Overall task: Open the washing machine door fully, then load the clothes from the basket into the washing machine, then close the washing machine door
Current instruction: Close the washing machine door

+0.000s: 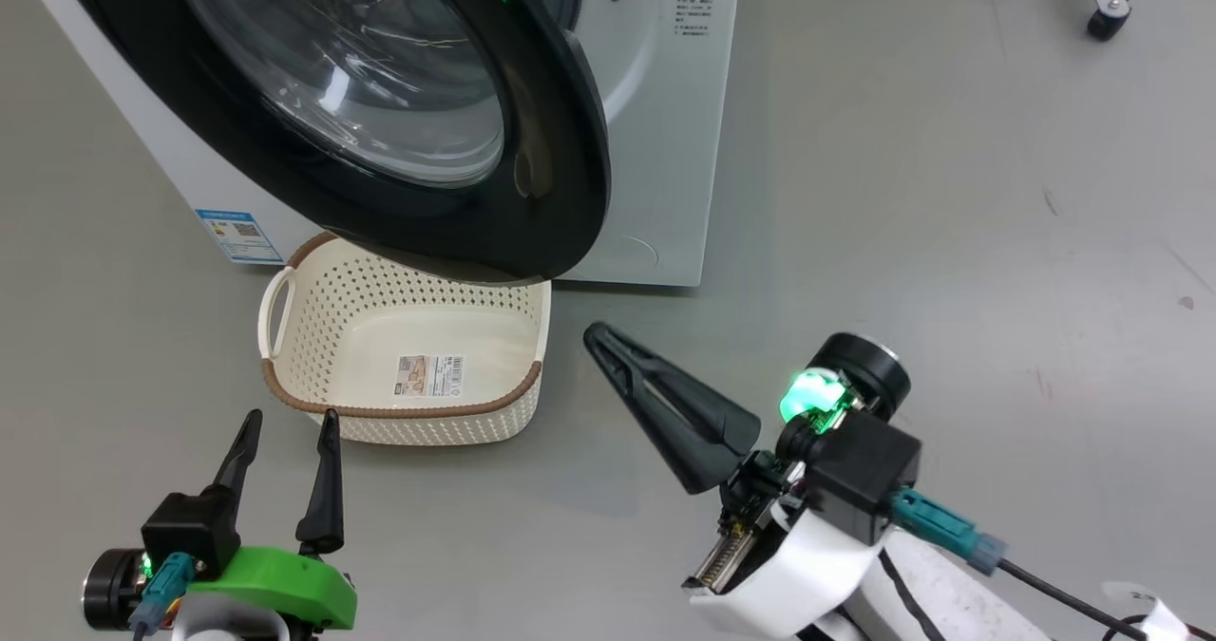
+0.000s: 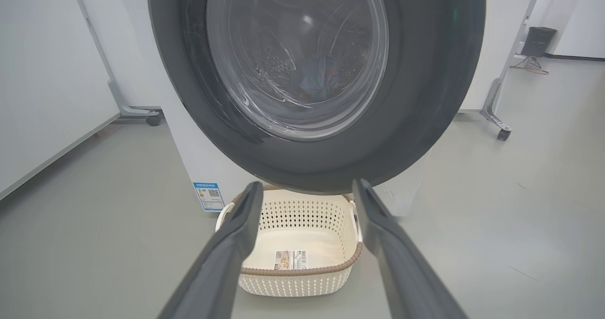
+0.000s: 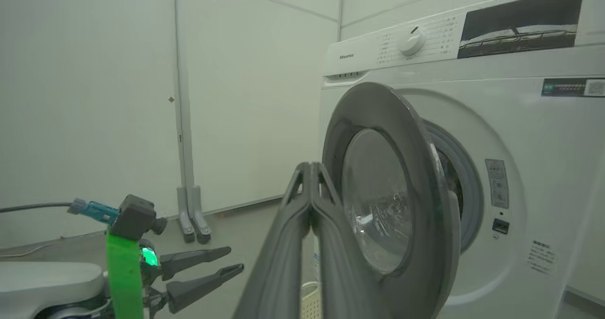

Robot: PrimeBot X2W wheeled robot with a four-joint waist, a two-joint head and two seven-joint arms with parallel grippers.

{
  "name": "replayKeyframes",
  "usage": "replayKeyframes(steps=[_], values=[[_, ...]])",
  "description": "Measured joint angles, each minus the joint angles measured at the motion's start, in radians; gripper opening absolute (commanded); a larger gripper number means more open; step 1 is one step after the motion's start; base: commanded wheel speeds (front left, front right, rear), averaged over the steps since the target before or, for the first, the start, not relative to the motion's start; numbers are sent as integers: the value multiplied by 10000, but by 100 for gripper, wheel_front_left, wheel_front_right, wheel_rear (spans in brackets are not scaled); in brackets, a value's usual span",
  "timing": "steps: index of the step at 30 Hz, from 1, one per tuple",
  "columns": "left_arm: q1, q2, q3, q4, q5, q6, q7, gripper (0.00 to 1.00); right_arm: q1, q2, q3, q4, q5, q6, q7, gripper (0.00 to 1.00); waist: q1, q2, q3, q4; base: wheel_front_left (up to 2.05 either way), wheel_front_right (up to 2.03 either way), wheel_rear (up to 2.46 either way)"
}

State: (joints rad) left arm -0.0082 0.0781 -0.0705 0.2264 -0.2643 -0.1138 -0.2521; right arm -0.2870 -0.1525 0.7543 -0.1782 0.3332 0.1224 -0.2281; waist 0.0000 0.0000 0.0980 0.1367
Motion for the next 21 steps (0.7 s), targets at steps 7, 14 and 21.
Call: replayKeyframes(steps=[7, 14, 21], values=[[-191, -42, -19, 58, 0, -2, 0, 100, 110, -211, 734, 1308, 464, 0, 418, 0, 0, 0, 104, 548, 0, 0, 0], [-358, -148, -59, -21, -2, -12, 0, 100, 152, -374, 719, 2086, 650, 0, 564, 0, 0, 0, 265, 1031, 0, 0, 0], [-836, -301, -230, -276, -69, -58, 0, 100, 78, -591, 238, 2769, 731, 0, 591, 0, 0, 0, 785, 1726, 0, 0, 0]])
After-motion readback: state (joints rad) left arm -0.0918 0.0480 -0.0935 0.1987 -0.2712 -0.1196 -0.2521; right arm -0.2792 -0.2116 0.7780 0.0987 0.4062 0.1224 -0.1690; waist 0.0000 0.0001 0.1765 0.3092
